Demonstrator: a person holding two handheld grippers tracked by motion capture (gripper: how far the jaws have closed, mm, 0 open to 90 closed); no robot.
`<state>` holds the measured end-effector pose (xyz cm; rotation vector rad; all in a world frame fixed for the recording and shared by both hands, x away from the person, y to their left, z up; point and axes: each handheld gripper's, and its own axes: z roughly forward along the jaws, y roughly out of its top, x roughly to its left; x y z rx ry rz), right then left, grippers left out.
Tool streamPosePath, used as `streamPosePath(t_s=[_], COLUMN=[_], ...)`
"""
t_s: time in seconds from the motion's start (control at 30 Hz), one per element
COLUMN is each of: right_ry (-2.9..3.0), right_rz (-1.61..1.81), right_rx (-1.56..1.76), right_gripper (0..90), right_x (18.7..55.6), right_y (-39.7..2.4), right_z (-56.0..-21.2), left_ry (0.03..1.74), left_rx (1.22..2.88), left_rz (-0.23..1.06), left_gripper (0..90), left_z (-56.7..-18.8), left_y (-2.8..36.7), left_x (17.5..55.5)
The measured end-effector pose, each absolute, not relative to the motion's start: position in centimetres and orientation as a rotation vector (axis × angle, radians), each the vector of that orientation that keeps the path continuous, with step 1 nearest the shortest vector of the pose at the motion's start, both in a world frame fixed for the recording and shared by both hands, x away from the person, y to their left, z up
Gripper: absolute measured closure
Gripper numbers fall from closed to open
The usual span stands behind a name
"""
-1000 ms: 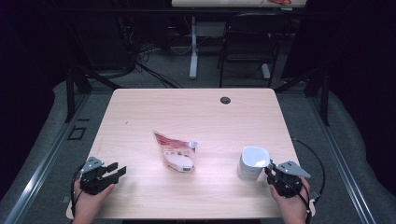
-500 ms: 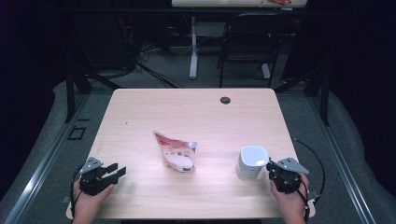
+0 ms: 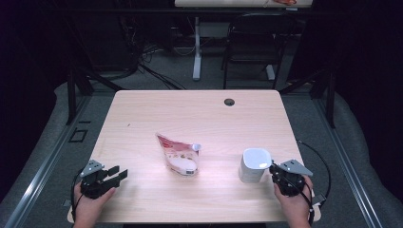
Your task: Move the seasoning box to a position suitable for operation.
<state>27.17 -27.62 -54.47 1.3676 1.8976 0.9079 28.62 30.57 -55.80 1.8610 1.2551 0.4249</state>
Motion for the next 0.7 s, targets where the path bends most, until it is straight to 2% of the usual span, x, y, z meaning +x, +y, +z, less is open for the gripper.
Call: streamPosePath(t_s=[0.7], right_ry=[2.016], right_rz=[0.96], right_rx=[1.249], right_gripper=[83.6], right_x=[26.3], right_y=[-24.9], right_z=[-54.3], left_ry=[1.238], left_rx=[1.88], left_rz=[0.427], left_gripper=[55.6], left_z=[-55.9], left_y=[30.5], left_x=[28.5])
